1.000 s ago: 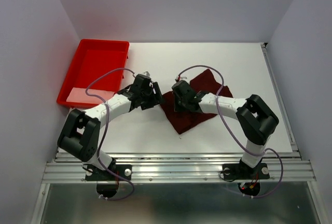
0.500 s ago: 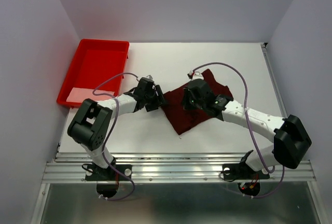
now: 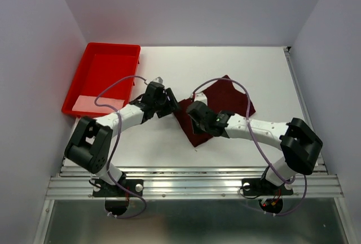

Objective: Roll the t-shirts
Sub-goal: Roll the T-shirt to the center of the board.

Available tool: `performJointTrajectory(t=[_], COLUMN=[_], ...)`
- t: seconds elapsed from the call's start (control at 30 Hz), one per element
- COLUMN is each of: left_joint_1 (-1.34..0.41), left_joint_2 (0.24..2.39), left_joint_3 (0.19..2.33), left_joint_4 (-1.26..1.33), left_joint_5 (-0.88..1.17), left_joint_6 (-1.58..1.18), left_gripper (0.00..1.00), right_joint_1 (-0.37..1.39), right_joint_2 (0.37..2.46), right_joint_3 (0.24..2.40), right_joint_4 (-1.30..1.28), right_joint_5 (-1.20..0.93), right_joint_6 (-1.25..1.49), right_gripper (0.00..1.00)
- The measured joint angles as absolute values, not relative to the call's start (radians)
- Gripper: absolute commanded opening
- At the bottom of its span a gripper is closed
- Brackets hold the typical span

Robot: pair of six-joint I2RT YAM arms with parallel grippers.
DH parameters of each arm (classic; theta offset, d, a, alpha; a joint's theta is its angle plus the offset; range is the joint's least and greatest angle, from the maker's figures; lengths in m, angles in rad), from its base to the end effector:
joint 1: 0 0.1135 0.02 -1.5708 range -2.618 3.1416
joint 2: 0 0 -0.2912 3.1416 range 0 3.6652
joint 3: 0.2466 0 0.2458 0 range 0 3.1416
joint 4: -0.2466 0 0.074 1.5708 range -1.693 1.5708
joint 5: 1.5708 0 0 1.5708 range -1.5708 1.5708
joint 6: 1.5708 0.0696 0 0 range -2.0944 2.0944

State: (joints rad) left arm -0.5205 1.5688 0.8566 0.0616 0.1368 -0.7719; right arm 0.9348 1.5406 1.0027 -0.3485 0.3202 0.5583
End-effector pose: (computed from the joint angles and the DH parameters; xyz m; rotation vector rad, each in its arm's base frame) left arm 0.3014 -0.1837 0.2078 -0.2157 2.3447 -0.8309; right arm 0.2167 0.2566 0.2255 -0.3154 2.3979 0.2979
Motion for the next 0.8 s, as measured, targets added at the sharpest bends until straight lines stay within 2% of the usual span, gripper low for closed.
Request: performJointTrajectory(t=[0.3, 0.53, 0.73, 0.8], left_joint_1=[-0.492, -0.449, -0.430, -0.429], left_joint_2=[1.430, 1.412, 1.394, 1.391], left_joint_3=[0.857, 0.857, 0.857, 0.857], left_joint_4=[0.001, -0.068, -0.086, -0.091], left_joint_5=[0.112, 0.094, 0.090, 0.089], left_joint_6=[-0.749, -0.733, -0.730, -0.728], left_gripper=[0.69, 0.69, 0.69, 0.69], right_joint_1=[1.016, 1.071, 1.153, 1.175], right_joint_2=[1.607, 1.620, 1.681, 1.725], right_joint_3=[1.051, 1.095, 1.153, 1.177], right_joint_4=[-0.427, -0.470, -0.505, -0.520], right_joint_5=[0.440, 0.514, 0.594, 0.626], right_joint_6=[0.544, 0.517, 0.475, 0.465], right_gripper=[0.32, 0.55, 0.55, 0.58])
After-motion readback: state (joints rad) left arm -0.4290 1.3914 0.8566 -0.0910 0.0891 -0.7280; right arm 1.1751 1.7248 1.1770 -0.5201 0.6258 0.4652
